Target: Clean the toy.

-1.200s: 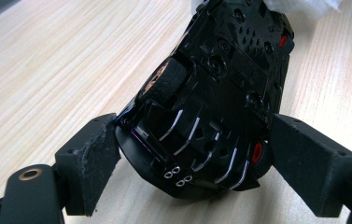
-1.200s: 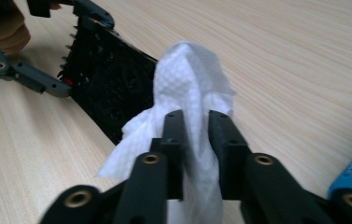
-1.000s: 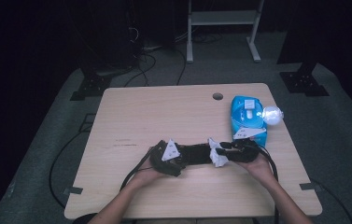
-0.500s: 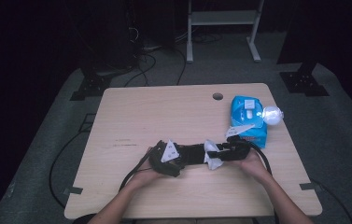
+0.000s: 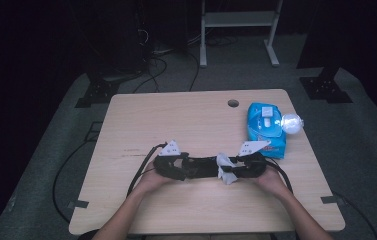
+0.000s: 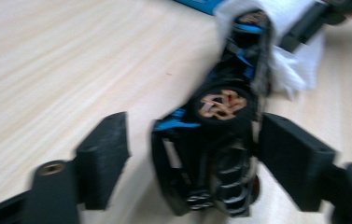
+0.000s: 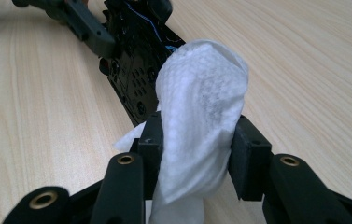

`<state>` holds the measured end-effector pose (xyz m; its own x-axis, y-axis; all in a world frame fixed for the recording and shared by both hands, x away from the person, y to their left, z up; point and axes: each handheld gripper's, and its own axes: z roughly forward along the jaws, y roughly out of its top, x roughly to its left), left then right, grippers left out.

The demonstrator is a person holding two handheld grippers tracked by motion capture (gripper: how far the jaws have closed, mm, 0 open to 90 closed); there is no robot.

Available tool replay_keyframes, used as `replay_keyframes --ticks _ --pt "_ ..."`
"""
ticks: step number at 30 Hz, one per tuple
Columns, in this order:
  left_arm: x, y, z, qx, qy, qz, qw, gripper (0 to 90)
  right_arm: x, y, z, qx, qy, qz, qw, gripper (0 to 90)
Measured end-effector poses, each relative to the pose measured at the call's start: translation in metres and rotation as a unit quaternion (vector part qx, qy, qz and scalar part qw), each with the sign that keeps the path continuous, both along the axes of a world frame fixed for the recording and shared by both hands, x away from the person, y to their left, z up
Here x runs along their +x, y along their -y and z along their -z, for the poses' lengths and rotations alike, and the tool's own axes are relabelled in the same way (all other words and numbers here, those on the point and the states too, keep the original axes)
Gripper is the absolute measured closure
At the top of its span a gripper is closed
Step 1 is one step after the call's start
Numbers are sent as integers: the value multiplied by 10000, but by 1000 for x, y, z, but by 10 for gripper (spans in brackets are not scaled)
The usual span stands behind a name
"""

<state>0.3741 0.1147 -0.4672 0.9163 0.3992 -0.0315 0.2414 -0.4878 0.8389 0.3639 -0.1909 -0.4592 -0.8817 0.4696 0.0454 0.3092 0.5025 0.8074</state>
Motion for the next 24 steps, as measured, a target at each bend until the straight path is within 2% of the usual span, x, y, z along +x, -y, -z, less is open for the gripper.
replay_keyframes --ticks 3,8,11,13,15,17,19,21,22,24 --pt "-3 1 -3 92 268 25 9996 459 1 2 -2 -14 93 174 9998 609" --pt "-6 3 -3 202 479 27 9986 524 4 5 -6 -15 168 491 9987 610" --pt "-7 3 -3 147 434 -3 9990 551 5 6 -7 40 124 612 9980 567" --pt "-9 2 -3 99 318 -12 9994 567 4 8 -11 120 84 701 9974 531" --pt "-9 3 -4 96 308 -37 9995 569 0 9 -16 203 169 745 9969 531" --pt "-9 3 -4 75 274 -31 9996 571 -4 9 -23 244 314 791 9961 554" --pt "-9 3 -3 61 273 -32 9996 571 -6 7 -29 295 374 757 9960 673" --pt "-9 3 -3 48 298 -35 9995 571 -7 1 -30 118 426 733 9963 735" --pt "-9 4 -3 68 321 -28 9995 571 -6 -2 -29 -87 367 694 9969 732" --pt "-10 4 -3 106 342 -12 9994 570 -4 -3 -24 -153 203 672 9974 617"
